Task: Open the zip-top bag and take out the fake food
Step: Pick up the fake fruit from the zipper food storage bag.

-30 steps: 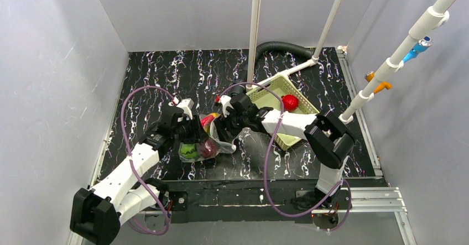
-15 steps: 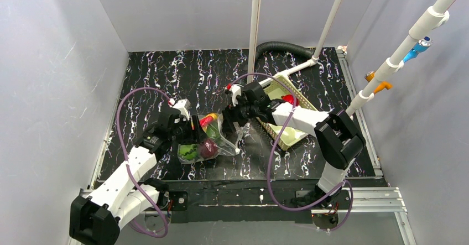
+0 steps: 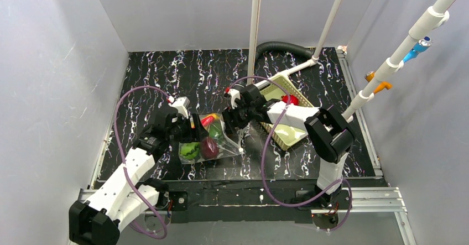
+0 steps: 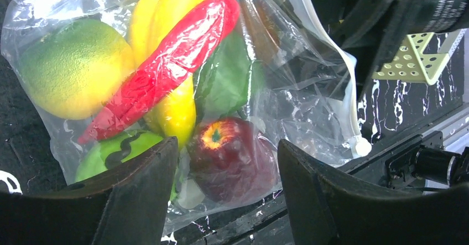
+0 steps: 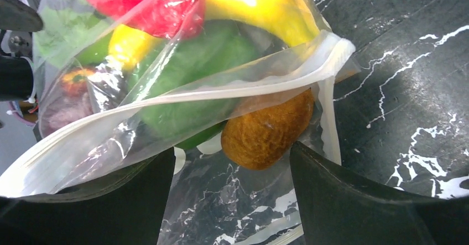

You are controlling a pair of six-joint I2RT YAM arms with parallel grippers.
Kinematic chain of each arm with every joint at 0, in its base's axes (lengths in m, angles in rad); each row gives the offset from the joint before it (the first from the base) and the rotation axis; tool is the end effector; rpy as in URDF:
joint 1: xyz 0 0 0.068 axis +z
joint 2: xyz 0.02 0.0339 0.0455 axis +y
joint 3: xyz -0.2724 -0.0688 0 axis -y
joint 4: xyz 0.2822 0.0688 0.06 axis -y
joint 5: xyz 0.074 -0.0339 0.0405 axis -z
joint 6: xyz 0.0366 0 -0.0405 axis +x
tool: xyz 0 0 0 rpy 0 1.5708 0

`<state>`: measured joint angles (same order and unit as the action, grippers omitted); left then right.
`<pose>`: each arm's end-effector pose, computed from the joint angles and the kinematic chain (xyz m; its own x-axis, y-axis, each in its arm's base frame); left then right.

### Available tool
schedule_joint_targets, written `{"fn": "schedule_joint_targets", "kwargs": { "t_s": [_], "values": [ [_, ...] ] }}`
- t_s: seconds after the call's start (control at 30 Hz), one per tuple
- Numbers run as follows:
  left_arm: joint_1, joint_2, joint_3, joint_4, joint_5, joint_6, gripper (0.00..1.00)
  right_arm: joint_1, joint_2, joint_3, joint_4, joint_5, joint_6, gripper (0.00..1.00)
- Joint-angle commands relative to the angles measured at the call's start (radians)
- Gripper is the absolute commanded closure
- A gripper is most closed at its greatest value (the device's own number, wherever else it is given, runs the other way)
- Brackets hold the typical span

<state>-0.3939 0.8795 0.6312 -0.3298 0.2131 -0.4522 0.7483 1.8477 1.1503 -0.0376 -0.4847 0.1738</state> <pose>0.2062 -0.0941 0.2522 -0.6892 -0.1760 -0.7028 0.2641 0.8423 -0.4699 0.3022 0.3039 0.1689 -0.6319 -0.3779 -0.6766 -0.7575 0.4859 0.4360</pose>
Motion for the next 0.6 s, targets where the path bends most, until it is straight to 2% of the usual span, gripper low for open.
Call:
{"fn": "schedule_joint_targets", "kwargs": {
  "t_s": [0.0,0.27,0.37,0.43,0.57],
  "values": [
    [0.007,-0.046,0.036,-0.001,0.021,0.023,0.34,0.012,0.028,0.058,-0.02,0.045,-0.024,0.19],
    [0.007,-0.077,0.006,0.024,0.06,0.008,0.34,0.013,0.085,0.107,-0.019,0.075,0.054,0.18],
    [0.007,-0.094,0.001,0.02,0.056,0.007,0.34,0.013,0.108,0.13,-0.031,0.089,0.056,0.29],
    [0.007,-0.106,0.001,0.021,0.053,0.007,0.34,0.013,0.12,0.141,-0.038,0.1,0.052,0.33],
    [0.007,-0.112,0.001,0.023,0.058,0.007,0.33,0.013,0.117,0.147,-0.037,0.055,0.048,0.32]
  ]
}}
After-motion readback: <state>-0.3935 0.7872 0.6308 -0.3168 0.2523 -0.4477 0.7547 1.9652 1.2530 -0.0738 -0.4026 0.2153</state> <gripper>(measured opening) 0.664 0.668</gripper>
